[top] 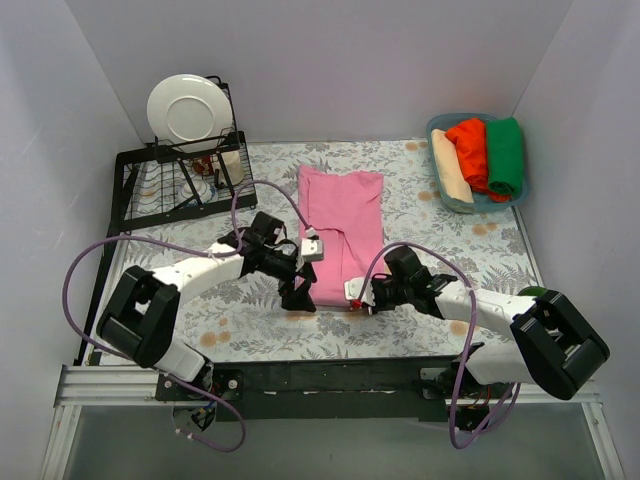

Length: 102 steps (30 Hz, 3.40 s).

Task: Roll the t-shirts
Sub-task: Roll the T-shirt to the center of the board.

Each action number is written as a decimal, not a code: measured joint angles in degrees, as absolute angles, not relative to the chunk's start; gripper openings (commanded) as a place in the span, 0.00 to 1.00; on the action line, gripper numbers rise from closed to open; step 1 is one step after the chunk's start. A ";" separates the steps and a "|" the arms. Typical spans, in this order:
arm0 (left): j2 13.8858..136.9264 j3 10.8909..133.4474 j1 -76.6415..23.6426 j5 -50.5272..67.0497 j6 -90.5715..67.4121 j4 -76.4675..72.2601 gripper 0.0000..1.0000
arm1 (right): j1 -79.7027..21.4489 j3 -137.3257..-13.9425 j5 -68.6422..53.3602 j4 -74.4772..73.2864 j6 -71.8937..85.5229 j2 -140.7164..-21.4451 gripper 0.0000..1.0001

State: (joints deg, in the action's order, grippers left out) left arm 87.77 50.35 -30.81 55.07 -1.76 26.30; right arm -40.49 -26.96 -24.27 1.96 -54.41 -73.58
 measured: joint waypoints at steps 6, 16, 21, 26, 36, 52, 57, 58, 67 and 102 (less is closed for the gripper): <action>84.66 43.33 -35.07 47.40 -0.54 14.26 0.97 | -40.47 -27.03 -25.50 -1.67 -53.87 -73.19 0.05; 84.51 34.76 -40.47 38.46 4.34 3.62 0.65 | -38.54 -28.86 -28.34 -5.82 -50.63 -73.91 0.06; 83.31 32.25 -43.07 33.36 6.61 -0.80 0.47 | -37.82 -31.00 -30.11 -8.16 -49.78 -76.03 0.06; 83.13 32.42 -43.66 30.59 8.01 -1.06 0.12 | -37.34 -33.82 -31.90 -11.79 -49.58 -78.32 0.04; 86.48 48.93 -40.99 39.90 6.85 24.40 0.00 | -32.64 -45.41 -39.20 -31.07 -53.45 -83.00 0.01; 116.40 76.95 -29.74 61.21 15.51 64.51 0.00 | -23.44 -70.28 -51.44 -67.13 -75.92 -108.25 0.01; 119.46 78.54 -29.34 61.21 14.46 65.78 0.00 | -23.40 -72.69 -51.81 -69.54 -77.41 -113.91 0.01; 119.92 78.65 -29.28 61.04 14.06 65.56 0.00 | -23.35 -73.10 -51.81 -69.82 -77.65 -114.98 0.01; 120.84 78.78 -26.94 57.69 8.82 60.45 0.43 | -22.81 -80.42 -52.49 -71.90 -77.69 -123.37 0.01; 68.01 48.03 -53.23 13.87 -7.25 25.89 0.88 | -22.20 -87.90 -47.64 -70.67 -64.64 -127.24 0.01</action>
